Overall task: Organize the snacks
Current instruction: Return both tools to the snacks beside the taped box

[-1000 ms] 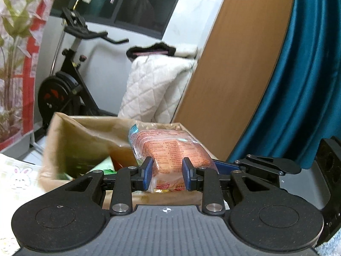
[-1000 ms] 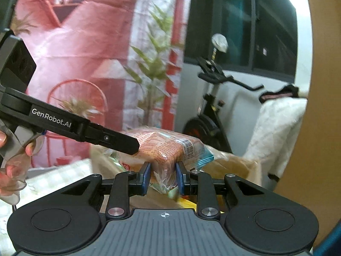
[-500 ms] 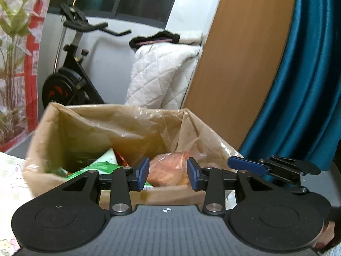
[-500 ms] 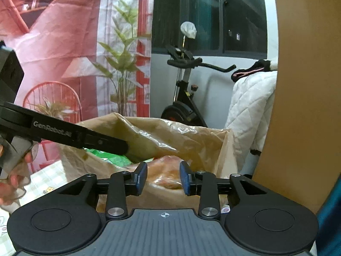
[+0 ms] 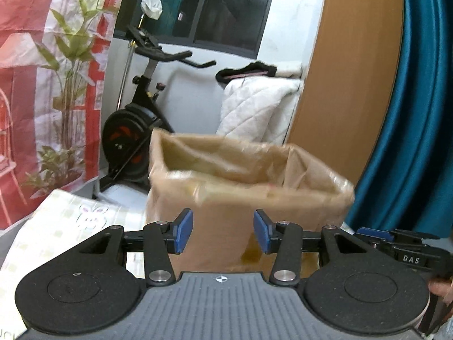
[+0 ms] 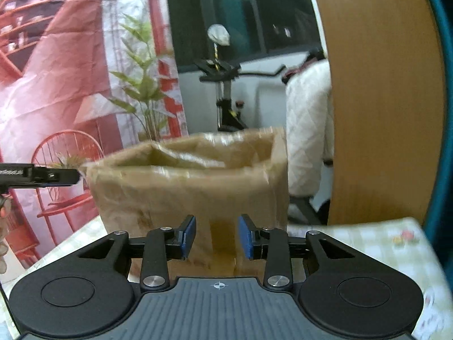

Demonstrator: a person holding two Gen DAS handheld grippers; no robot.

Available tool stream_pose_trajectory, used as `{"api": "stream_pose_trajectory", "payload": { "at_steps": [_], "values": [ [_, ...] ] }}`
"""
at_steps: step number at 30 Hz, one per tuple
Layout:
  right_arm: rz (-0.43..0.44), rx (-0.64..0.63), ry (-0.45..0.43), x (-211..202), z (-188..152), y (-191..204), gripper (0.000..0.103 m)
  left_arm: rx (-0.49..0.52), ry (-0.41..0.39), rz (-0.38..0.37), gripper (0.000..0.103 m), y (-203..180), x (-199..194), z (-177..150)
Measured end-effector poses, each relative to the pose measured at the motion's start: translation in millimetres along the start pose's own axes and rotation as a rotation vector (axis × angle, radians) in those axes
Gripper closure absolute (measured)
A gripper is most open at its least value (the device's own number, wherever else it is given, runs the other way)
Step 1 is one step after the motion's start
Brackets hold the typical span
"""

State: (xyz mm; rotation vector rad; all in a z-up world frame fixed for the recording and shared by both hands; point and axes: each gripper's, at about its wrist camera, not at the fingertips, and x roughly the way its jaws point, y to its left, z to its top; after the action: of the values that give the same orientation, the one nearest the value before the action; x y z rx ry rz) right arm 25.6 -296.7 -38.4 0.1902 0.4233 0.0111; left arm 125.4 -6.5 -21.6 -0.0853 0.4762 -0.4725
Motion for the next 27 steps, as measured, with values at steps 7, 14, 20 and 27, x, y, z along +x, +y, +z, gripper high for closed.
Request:
{"api": "stream_pose_trajectory", "payload": {
  "at_steps": [7,14,20,27],
  "values": [
    [-0.019,-0.001,0.138,20,-50,5,0.07,-0.013,0.087,0.006,0.053,2,8,-39],
    [-0.021,0.015,0.192,28,-72,8,0.07,-0.022,0.104,-0.001,0.052,-1,9,-55],
    [-0.038,0.02,0.224,34,-83,5,0.069,-0.027,0.128,-0.015,0.052,-3,9,-65],
    [-0.038,-0.156,0.311,67,-79,5,0.061,-0.049,0.159,-0.007,0.052,1,16,-76]
  ]
}}
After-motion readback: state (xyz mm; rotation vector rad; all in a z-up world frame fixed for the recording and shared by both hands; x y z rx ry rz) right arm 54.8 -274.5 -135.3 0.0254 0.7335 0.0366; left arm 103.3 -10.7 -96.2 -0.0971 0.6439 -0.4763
